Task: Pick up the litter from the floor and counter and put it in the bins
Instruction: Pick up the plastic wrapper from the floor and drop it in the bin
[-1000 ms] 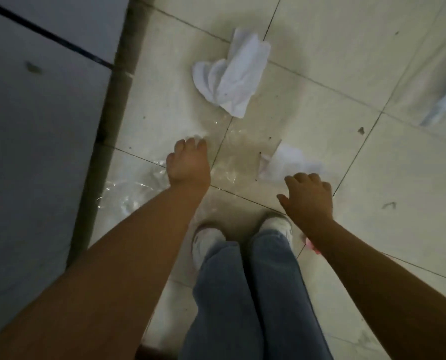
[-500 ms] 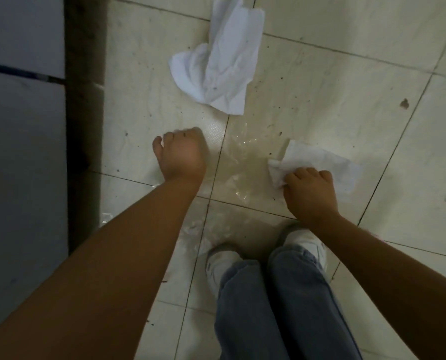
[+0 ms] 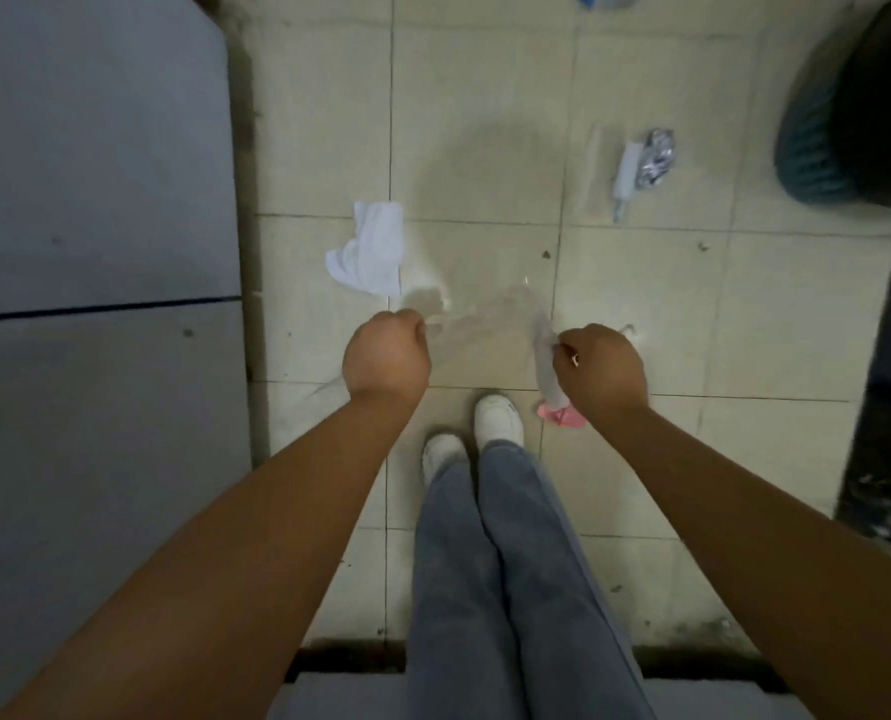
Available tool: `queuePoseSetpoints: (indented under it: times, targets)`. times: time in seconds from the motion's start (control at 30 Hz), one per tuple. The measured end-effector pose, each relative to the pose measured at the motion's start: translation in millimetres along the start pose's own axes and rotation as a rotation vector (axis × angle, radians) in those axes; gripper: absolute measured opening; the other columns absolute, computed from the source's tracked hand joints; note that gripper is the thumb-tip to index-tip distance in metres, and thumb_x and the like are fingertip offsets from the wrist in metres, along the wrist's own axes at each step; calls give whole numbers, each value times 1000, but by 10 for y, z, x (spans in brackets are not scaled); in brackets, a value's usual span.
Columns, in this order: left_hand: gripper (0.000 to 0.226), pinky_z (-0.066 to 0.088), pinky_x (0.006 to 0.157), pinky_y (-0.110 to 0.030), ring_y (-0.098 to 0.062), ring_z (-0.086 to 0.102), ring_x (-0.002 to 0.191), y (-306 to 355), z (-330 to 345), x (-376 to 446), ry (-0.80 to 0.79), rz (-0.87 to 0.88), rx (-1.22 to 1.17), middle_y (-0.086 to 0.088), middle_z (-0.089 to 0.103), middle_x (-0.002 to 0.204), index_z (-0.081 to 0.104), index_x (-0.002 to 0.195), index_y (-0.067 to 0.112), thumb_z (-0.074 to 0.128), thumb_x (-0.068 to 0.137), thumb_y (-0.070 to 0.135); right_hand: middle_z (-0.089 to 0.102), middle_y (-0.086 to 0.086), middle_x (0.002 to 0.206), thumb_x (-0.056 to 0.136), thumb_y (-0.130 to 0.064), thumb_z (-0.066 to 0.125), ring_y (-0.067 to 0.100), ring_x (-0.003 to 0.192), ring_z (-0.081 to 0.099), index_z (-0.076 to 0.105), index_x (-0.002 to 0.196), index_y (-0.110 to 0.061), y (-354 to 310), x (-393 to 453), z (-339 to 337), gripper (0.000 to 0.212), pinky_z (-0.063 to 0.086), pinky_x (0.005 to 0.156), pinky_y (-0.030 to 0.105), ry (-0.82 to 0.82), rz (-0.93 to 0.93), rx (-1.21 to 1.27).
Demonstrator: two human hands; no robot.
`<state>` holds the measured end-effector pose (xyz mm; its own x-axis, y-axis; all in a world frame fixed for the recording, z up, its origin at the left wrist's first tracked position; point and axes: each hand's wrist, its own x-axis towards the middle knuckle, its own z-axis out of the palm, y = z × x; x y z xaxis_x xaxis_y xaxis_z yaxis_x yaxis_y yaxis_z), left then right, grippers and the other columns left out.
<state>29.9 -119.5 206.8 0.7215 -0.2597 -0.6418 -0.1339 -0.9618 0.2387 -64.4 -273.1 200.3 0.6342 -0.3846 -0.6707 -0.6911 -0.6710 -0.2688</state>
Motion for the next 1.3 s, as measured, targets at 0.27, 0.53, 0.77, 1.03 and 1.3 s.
queuePoseSetpoints:
  times: [0.27,0.53,0.77,1.03,1.3]
  targets:
    - [32,29,55,-26,-24,56,106,1770,-1202,-728,25,75,-114,-10,60,106,61,114,8,33,100,6,66,26,99,93,-9,46,33,82,54,66,96,7,411,-718,-1828,25,23,51,25,399,139,306]
    - [23,48,85,-31,-31,63,104,3520,-1361,-776,67,155,-382,-19,70,109,66,103,1,45,95,7,68,25,96,92,-9,49,40,91,63,64,100,6,1785,-980,-3114,23,51,84,46,599,377,692]
    - [20,51,90,-36,-30,63,94,5383,-986,-597,61,143,-626,-17,70,102,65,99,3,46,95,8,58,10,83,95,-17,48,19,70,50,63,96,-2,3188,-799,-4010,21,37,56,23,549,432,799]
    - [20,47,83,-32,-20,57,87,6462,-825,-189,112,246,-759,-7,62,87,65,99,-4,49,96,9,59,10,91,96,-19,45,19,79,53,60,111,-1,3733,-206,-4753,27,38,71,26,562,424,839]
    - [36,49,100,-50,-32,64,93,6668,-335,795,-142,116,-787,-12,67,73,59,64,23,52,94,4,62,24,119,97,-15,43,34,104,59,54,123,0,3848,587,-4994,32,44,88,34,531,247,593]
